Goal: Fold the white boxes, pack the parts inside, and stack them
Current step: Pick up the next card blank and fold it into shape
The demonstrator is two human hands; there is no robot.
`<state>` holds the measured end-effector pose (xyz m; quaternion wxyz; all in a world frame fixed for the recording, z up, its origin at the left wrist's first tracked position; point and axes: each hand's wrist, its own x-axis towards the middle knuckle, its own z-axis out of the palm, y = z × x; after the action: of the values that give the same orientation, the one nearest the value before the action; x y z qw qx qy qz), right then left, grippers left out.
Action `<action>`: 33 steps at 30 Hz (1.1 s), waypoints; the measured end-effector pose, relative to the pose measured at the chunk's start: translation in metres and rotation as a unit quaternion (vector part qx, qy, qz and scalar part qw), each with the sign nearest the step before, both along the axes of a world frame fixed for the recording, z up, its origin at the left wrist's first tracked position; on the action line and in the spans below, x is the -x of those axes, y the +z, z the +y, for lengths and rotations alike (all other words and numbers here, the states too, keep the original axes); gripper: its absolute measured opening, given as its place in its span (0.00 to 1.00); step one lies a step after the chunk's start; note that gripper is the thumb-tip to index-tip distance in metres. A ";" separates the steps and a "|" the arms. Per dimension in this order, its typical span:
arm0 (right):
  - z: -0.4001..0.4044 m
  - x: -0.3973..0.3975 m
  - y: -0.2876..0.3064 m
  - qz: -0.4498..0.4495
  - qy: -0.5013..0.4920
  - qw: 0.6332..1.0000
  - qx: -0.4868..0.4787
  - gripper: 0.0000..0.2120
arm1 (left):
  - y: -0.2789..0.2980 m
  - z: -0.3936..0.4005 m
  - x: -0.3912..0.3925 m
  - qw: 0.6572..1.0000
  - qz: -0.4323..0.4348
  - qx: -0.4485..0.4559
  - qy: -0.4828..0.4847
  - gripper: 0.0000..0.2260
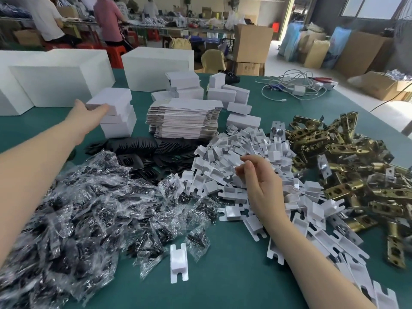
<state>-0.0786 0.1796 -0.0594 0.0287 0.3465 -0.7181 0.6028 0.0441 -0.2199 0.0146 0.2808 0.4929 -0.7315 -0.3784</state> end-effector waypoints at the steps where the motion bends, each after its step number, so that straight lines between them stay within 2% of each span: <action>1: 0.000 0.000 0.000 -0.001 -0.002 1.000 -0.009 0.08 | 0.002 0.010 0.000 0.998 0.009 0.050 0.026 0.30; 3: 0.001 0.001 0.000 0.012 -0.006 0.999 -0.029 0.08 | 0.012 0.035 0.002 0.989 0.069 0.123 0.037 0.26; 7: 0.001 0.000 0.000 0.080 -0.002 0.993 -0.081 0.09 | 0.041 0.097 0.008 0.968 0.120 0.201 -0.093 0.22; 9: 0.001 -0.004 0.000 0.117 0.014 0.986 -0.121 0.11 | 0.052 0.134 0.006 0.955 0.141 0.213 -0.150 0.20; 11: 0.000 -0.006 -0.002 0.192 0.003 0.967 -0.166 0.11 | 0.055 0.174 0.003 0.948 0.159 0.190 -0.198 0.18; 14: -0.001 -0.012 0.001 0.275 -0.064 0.935 -0.214 0.09 | 0.037 0.230 -0.001 0.936 0.125 0.137 -0.299 0.16; 16: -0.002 -0.012 0.010 0.300 -0.127 0.921 -0.216 0.06 | 0.010 0.260 0.003 0.922 0.051 0.130 -0.361 0.17; 17: -0.003 -0.010 0.016 0.283 -0.152 0.924 -0.208 0.06 | -0.004 0.270 0.007 0.915 0.000 0.149 -0.375 0.17; 19: -0.011 0.000 0.032 0.212 -0.163 0.942 -0.203 0.09 | -0.031 0.280 0.017 0.902 -0.079 0.215 -0.367 0.16; 21: -0.026 0.013 0.046 0.184 -0.135 0.946 -0.229 0.14 | -0.049 0.277 0.024 0.880 -0.111 0.295 -0.356 0.15; 23: -0.047 0.023 0.059 0.187 -0.123 0.941 -0.255 0.15 | -0.059 0.272 0.028 0.854 -0.097 0.355 -0.369 0.12; 25: -0.072 0.033 0.070 0.201 -0.114 0.935 -0.269 0.14 | -0.067 0.270 0.030 0.848 -0.059 0.380 -0.364 0.10; 30: -0.135 0.062 0.086 0.257 -0.078 0.896 -0.353 0.19 | -0.075 0.269 0.034 0.849 -0.037 0.391 -0.354 0.11; 33: -0.161 0.076 0.089 0.293 -0.037 0.843 -0.451 0.31 | -0.076 0.270 0.035 0.856 -0.019 0.379 -0.350 0.10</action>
<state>-0.1547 0.0189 0.0298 0.1008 0.4545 -0.8812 0.0819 0.0089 0.0500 -0.0615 0.2812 0.0666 -0.9477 -0.1358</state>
